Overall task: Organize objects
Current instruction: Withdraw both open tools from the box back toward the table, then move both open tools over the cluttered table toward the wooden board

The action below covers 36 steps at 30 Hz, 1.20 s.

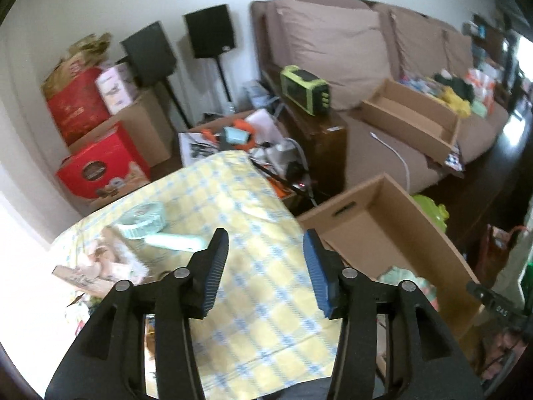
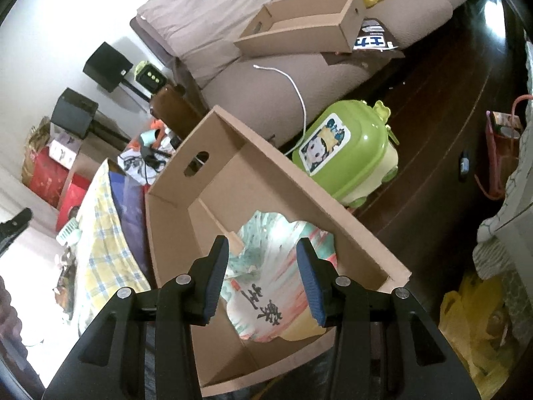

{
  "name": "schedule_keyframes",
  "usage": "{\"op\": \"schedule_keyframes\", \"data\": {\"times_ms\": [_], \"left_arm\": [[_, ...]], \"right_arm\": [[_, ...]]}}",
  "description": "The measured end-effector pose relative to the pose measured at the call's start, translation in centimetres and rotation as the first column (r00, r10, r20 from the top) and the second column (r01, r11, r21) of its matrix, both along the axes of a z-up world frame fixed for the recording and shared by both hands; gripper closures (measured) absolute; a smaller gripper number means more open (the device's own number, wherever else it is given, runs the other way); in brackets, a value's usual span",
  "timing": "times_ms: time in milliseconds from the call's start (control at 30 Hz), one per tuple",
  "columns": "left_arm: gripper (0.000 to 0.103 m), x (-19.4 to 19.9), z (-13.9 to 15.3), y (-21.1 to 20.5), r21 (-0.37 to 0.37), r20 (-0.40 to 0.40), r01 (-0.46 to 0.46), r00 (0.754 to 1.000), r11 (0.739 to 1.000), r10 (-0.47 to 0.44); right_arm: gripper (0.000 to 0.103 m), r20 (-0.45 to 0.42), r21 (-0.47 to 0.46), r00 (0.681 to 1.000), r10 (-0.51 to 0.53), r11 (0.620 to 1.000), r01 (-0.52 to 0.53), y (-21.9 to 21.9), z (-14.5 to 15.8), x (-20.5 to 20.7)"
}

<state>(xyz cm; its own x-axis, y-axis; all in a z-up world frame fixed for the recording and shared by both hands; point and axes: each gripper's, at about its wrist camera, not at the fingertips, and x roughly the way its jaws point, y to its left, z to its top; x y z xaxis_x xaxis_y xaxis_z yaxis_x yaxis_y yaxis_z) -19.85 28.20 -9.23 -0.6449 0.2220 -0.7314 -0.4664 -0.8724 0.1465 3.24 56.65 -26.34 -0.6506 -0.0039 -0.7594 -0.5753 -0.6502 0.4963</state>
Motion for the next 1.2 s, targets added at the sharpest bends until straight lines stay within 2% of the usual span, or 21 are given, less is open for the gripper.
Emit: {"op": "schedule_keyframes", "data": {"times_ms": [133, 267, 533, 600, 767, 933, 1067, 1200], "left_arm": [[0.057, -0.8, 0.3, -2.9, 0.026, 0.012, -0.048, 0.999, 0.999, 0.048], [0.051, -1.3, 0.7, -5.2, 0.024, -0.022, -0.09, 0.996, 0.996, 0.09], [0.049, -3.0, 1.6, -10.9, 0.062, -0.023, -0.181, 0.983, 0.981, 0.183], [0.043, -3.6, 1.9, -12.8, 0.071, -0.021, -0.211, 0.977, 0.975, 0.213], [0.043, -5.3, 2.5, -17.9, 0.139, 0.041, -0.299, 0.954, 0.944, 0.297], [0.043, -6.1, 3.1, -21.9, 0.173, 0.038, -0.35, 0.936, 0.921, 0.349], [0.043, -6.6, 3.3, -24.8, 0.202, 0.041, -0.386, 0.922, 0.9, 0.386], [0.043, -7.2, 3.3, -26.0, 0.198, 0.026, -0.382, 0.923, 0.903, 0.385]], "right_arm": [[0.059, 0.003, 0.014, 1.0, 0.003, 1.0, -0.003, -0.1, 0.1, -0.1], [0.059, -0.008, 0.035, 1.0, 0.011, 0.999, -0.011, 0.0, 0.4, -0.1], [0.053, -0.033, 0.079, 0.999, 0.005, 0.997, -0.003, 0.2, 1.2, 0.2], [0.052, -0.038, 0.09, 0.999, 0.017, 0.996, -0.014, 0.0, 1.5, 0.1], [0.051, -0.02, 0.141, 0.995, 0.096, 0.986, -0.092, -1.2, 1.6, -1.4], [0.051, -0.006, 0.169, 0.989, 0.148, 0.975, -0.145, -2.5, 2.0, -2.4], [0.051, -0.003, 0.211, 0.981, 0.195, 0.959, -0.19, -4.0, 3.7, -3.5], [0.051, -0.012, 0.267, 0.967, 0.256, 0.932, -0.244, -6.3, 6.1, -5.2]]}}
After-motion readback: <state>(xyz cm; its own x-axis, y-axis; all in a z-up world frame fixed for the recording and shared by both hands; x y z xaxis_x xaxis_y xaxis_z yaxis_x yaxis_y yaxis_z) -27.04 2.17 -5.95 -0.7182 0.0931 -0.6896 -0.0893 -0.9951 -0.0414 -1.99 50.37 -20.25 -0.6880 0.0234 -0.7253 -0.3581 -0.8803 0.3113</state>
